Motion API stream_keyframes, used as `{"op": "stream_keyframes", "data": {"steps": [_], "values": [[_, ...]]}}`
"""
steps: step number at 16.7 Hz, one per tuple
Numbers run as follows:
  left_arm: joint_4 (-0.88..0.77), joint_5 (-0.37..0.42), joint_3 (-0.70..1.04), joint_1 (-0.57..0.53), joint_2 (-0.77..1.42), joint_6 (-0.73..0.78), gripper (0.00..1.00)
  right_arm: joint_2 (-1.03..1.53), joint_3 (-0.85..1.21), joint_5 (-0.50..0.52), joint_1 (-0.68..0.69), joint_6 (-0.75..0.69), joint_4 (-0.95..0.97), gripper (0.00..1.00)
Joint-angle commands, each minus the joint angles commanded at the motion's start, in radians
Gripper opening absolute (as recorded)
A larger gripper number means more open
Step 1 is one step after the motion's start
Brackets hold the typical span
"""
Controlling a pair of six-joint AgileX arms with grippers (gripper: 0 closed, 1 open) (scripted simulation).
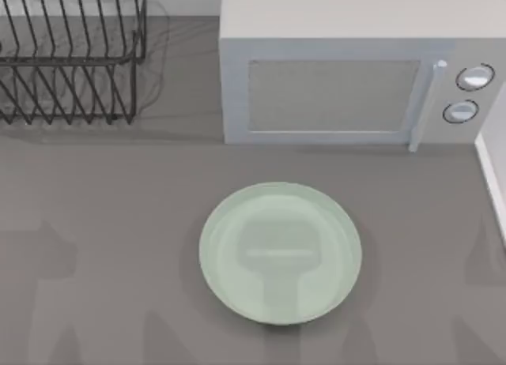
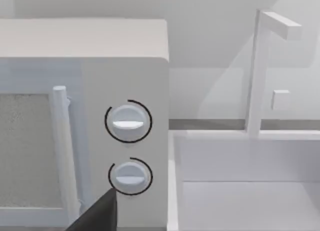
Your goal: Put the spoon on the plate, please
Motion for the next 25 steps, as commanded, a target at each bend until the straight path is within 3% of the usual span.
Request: {"op": "stream_keyframes", "data": {"steps": [6, 12, 17, 25], "values": [[-0.364, 0.012, 0.325, 0.227, 0.547, 0.435, 1.00, 0.000, 0.000, 0.000, 0.000, 0.000, 0.000, 1.00], [-0.711, 0.008, 0.623, 0.316, 1.064, 0.761, 1.00, 0.000, 0.000, 0.000, 0.000, 0.000, 0.000, 1.00], [-0.856, -0.001, 0.772, 0.304, 1.264, 0.872, 1.00, 0.000, 0.000, 0.000, 0.000, 0.000, 0.000, 1.00], [-0.848, -0.001, 0.772, 0.303, 1.284, 0.881, 1.00, 0.000, 0.000, 0.000, 0.000, 0.000, 0.000, 1.00]]}}
